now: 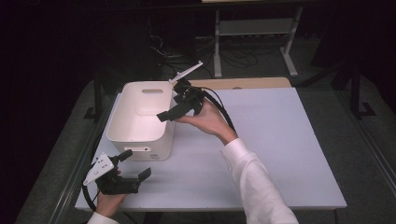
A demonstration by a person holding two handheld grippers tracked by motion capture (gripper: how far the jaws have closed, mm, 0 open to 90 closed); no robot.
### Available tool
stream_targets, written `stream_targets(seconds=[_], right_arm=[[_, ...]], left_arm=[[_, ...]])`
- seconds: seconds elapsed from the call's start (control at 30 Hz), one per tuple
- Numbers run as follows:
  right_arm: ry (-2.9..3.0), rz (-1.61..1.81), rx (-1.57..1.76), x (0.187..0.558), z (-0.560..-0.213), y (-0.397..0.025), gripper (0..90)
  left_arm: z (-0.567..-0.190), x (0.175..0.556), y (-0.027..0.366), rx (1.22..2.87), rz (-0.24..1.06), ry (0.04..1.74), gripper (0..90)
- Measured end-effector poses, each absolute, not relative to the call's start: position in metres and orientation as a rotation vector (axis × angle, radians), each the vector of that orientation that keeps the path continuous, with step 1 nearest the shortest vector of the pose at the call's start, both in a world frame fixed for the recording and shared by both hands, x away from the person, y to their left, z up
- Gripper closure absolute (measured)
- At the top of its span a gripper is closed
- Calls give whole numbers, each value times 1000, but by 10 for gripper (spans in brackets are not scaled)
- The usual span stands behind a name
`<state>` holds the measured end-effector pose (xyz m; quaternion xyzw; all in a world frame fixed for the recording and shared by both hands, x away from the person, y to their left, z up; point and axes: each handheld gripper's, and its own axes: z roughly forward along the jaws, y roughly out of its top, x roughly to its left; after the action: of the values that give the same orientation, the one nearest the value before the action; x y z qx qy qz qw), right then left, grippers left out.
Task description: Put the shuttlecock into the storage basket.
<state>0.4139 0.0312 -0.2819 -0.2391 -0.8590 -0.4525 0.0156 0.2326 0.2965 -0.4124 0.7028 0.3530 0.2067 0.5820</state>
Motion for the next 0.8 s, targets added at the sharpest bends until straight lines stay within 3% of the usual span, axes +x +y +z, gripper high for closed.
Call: stream_targets(seconds=[0.8], right_arm=[[-2650,-1495,-820,408,-288,-20,0]], left_arm=[[-413,233,297,1659,495,831,0]])
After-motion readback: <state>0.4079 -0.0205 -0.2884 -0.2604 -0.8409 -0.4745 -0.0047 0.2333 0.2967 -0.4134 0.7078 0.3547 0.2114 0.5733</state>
